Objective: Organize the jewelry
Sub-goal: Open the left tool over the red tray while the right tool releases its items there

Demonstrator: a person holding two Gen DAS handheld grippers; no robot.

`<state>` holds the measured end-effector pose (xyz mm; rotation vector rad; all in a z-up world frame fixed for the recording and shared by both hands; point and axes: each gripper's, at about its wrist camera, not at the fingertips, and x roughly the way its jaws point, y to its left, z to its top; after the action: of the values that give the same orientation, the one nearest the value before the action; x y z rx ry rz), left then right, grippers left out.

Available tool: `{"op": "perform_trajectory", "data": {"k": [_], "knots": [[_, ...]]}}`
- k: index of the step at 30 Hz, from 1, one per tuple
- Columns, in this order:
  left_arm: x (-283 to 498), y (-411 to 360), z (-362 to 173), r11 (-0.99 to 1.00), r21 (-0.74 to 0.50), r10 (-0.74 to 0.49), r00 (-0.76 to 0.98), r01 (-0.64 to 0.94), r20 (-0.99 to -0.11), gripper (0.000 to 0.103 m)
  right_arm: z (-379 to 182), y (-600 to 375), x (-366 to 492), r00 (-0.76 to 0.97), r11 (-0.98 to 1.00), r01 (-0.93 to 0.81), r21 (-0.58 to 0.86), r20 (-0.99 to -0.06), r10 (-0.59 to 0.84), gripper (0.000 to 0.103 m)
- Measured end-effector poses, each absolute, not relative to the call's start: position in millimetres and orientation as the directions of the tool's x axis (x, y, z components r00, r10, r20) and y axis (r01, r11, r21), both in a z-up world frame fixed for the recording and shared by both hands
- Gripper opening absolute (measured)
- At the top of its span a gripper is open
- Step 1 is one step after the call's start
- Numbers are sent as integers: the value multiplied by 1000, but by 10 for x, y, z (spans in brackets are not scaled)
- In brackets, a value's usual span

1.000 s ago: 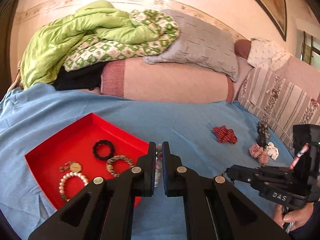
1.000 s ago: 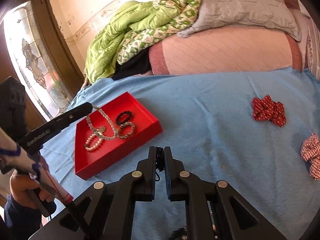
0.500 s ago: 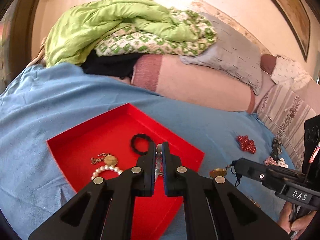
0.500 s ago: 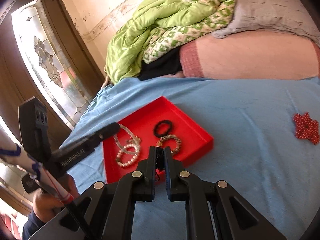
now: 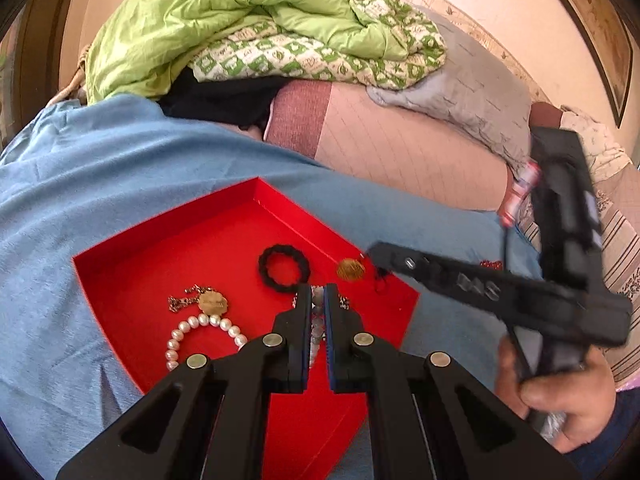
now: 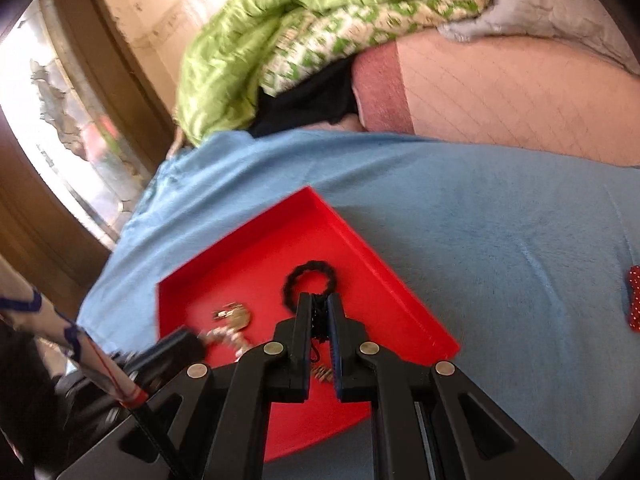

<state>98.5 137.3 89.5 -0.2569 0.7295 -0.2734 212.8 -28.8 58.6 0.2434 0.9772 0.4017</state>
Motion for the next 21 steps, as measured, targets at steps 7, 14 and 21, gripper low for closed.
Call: {"op": "perform_trajectory", "data": {"k": [7,14,21], "knots": [[1067,1327,774,934,-329,-331,686,140,-648,6,404,-213,2378,480,929,-204,308,-796,369,8],[1119,1340,697,940,-322,-310,669,110,-676,6,235,-227,2460,451,935,-178,308,-819,355,9],[1131,1376,677,943,-321,-295,660,86,-691,6,211,-250,2455,426,925,-167,342,-821,381,10]]}}
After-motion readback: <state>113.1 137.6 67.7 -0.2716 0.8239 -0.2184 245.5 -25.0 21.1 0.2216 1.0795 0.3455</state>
